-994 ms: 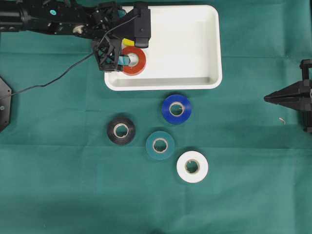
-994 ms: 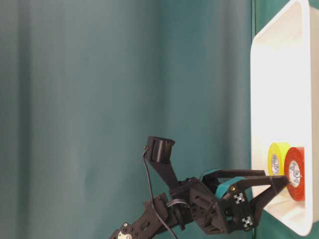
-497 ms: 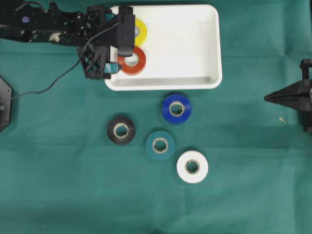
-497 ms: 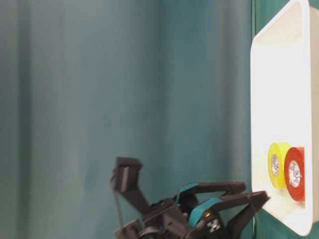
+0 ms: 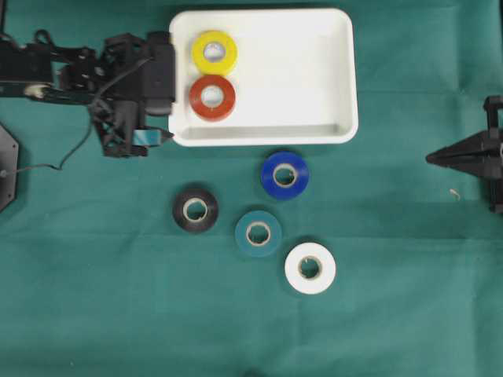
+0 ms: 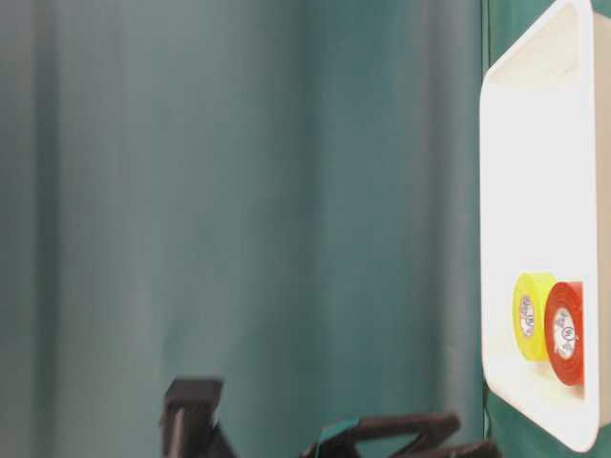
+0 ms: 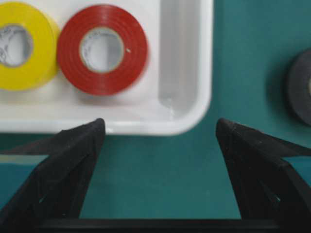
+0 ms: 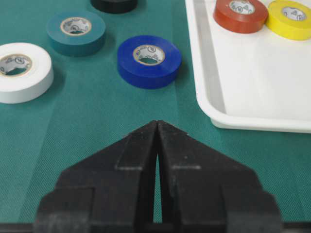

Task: Put the tape into the white case with the left arm.
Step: 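Release the red roll beside the yellow one and withdraw left gripper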

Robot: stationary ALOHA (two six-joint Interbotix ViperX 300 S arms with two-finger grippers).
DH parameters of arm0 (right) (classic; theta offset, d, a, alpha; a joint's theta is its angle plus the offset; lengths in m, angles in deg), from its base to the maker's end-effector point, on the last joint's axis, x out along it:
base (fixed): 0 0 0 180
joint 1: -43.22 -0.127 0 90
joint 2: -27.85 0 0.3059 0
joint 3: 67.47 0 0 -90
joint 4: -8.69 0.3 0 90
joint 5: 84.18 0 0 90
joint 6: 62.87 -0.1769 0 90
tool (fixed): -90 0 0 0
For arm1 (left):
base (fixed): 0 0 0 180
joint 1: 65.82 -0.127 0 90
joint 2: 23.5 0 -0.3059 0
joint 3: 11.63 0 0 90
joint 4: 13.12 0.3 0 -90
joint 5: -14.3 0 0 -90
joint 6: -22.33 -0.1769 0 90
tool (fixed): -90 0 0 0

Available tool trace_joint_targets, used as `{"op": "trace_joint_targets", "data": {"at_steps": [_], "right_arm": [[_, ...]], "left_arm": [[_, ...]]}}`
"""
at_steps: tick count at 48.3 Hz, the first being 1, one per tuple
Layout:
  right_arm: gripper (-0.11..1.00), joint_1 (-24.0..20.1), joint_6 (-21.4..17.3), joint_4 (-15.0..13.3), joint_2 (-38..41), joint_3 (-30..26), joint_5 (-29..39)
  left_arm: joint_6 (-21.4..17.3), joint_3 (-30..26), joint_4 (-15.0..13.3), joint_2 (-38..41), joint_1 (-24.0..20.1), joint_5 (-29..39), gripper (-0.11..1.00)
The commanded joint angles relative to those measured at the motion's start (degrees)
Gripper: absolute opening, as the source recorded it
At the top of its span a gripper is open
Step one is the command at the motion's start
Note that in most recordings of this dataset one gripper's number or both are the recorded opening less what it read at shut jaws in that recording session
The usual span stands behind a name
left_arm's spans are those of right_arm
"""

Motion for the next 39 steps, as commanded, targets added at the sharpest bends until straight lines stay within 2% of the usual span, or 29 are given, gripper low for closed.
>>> {"op": "trace_joint_targets", "data": {"at_steps": [1, 8, 15, 27, 39], "right_arm": [[-0.09, 0.09, 0.0, -0.09, 0.35, -0.62, -0.26], [-0.09, 0.09, 0.0, -0.09, 0.44, -0.62, -0.26], [-0.09, 0.09, 0.0, -0.09, 0.35, -0.62, -0.26], [-0.09, 0.09, 0.0, -0.09, 0.44, -0.62, -0.26], [-0.09, 0.09, -0.09, -0.09, 0.35, -0.62, -0.26]], "left_arm": [[1.32, 0.62, -0.26, -4.13, 0.62, -0.18, 0.99], [5.1, 3.25, -0.26, -8.96, 2.02, -0.18, 0.99], [7.21, 5.71, -0.26, -12.13, 4.31, 0.26, 0.99], [7.38, 7.73, -0.26, -14.94, 10.11, 0.53, 0.99], [7.47, 10.46, -0.26, -17.23, 10.72, 3.6, 0.99]]}}
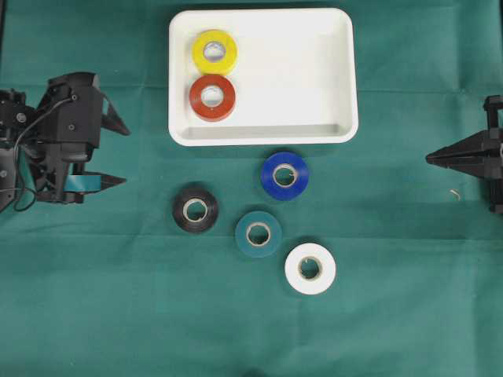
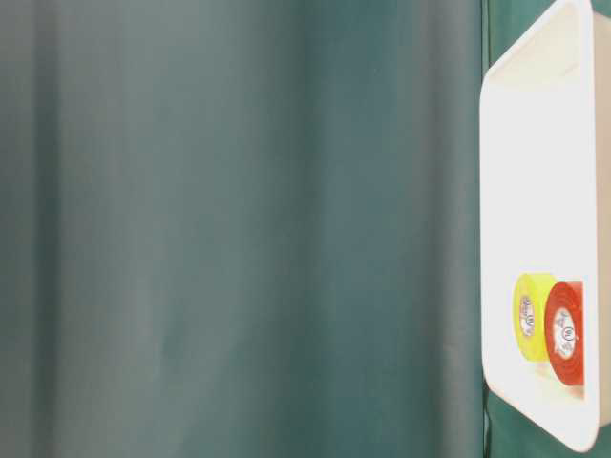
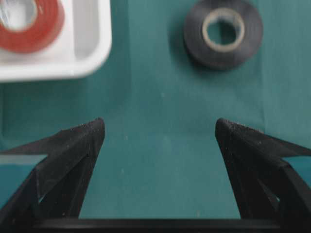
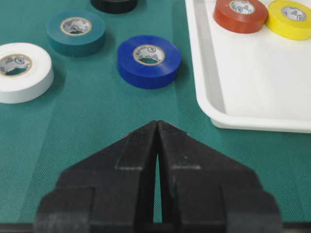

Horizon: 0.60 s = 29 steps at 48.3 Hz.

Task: Put the tape into the white case with the left arm.
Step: 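Release the red roll beside the yellow one and withdraw left gripper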

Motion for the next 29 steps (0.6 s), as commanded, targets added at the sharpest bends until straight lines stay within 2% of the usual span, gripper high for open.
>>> {"op": "trace_joint_targets", "data": {"at_steps": [1, 17, 29], "right_arm": [[-0.09, 0.09, -0.09, -0.09, 0.35, -0.62, -0.26], [-0.09, 0.09, -0.09, -0.09, 0.35, -0.62, -0.26], [-0.09, 0.09, 0.0, -0.09, 0.35, -0.62, -0.26]], "left_arm": [[0.0, 0.18, -0.18, -1.49, 0.18, 0.62, 0.99], [0.0, 2.64, -0.18, -6.59, 0.18, 0.7, 0.99], [0.0, 3.16, -0.18, -6.59, 0.18, 0.44, 0.99]]}}
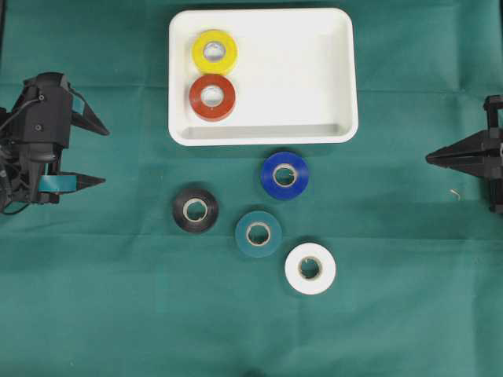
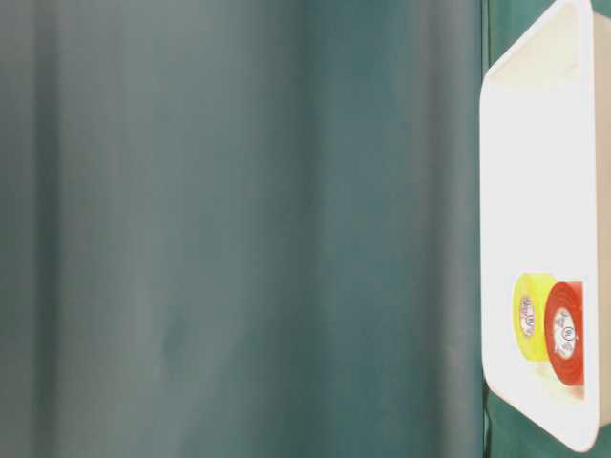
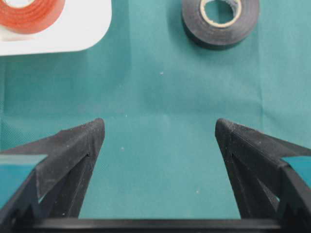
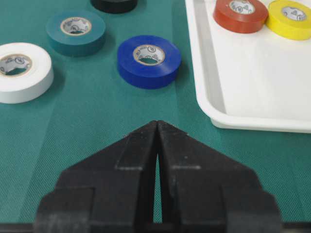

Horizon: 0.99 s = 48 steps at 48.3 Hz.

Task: Put the tape into the white case with the left arm.
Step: 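Release the red roll beside the yellow one and withdraw left gripper, then reach the left gripper to the white roll and grip its hole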

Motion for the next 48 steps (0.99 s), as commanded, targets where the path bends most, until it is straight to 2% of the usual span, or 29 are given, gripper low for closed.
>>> {"op": "trace_joint_targets", "data": {"at_steps": [1, 12, 26, 48], "right_arm": [[-0.09, 0.09, -0.09, -0.09, 0.35, -0.62, -0.26], [-0.09, 0.09, 0.0, -0.09, 0.35, -0.62, -0.26], [-0.09, 0.09, 0.0, -0.09, 0.35, -0.62, -0.26], [-0.09, 0.09, -0.09, -0.09, 0.35, -0.53, -0.26]], "left_arm": [[0.09, -0.88, -0.09, 0.26, 0.09, -0.53, 0.99], [0.09, -1.05, -0.09, 0.62, 0.88, -1.76, 0.99], [0.09, -1.41, -0.09, 1.23, 3.6, -6.59, 0.99], [-0.35, -9.14, -0.09, 14.33, 6.33, -7.73, 0.99]]}}
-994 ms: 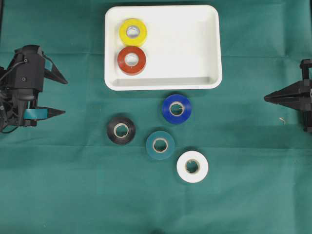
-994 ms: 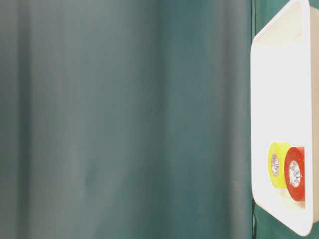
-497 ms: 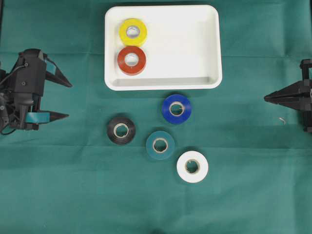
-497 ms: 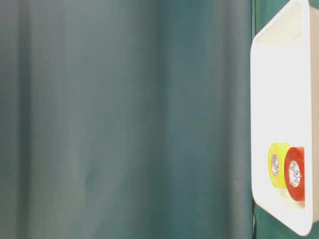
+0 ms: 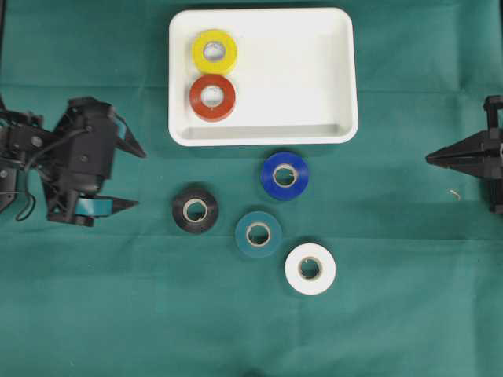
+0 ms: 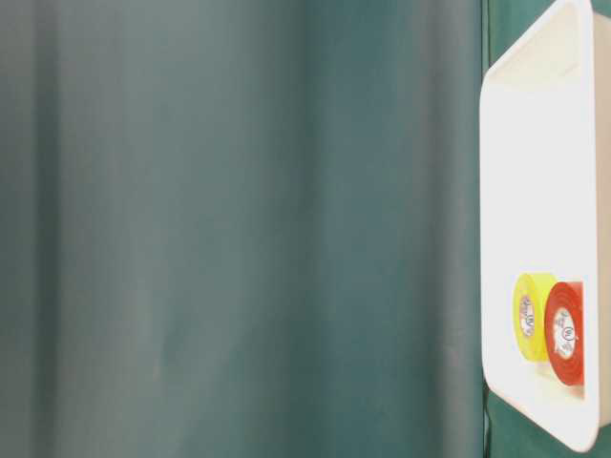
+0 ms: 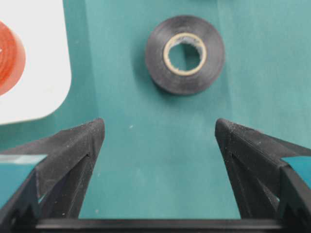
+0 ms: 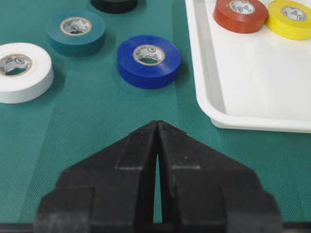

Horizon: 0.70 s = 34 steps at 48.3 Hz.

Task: Put the tape into the white case with the left arm.
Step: 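Reach the left gripper to the white roll and grip its hole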

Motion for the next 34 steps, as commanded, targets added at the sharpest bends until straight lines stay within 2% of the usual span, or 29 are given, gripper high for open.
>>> {"op": "trace_joint_targets", "data": {"at_steps": [1, 13, 22, 34], "right_arm": [[-0.09, 0.09, 0.0, -0.09, 0.44, -0.53, -0.35], [-0.09, 0.09, -0.09, -0.09, 0.35, -0.53, -0.35], [-0.09, 0.09, -0.09, -0.09, 0.35, -0.53, -0.26], [-0.09, 0.09, -0.09, -0.09, 0.44, -0.44, -0.26]], "left_arm": [[-0.09, -2.72, -0.18, 1.58, 0.7, -0.53, 0.99], [-0.09, -6.77, -0.18, 7.47, 1.85, -2.02, 0.99], [-0.09, -10.02, -0.18, 12.66, 4.04, -4.75, 0.99], [0.09, -14.77, -0.18, 19.07, 6.86, -4.92, 0.99]]}}
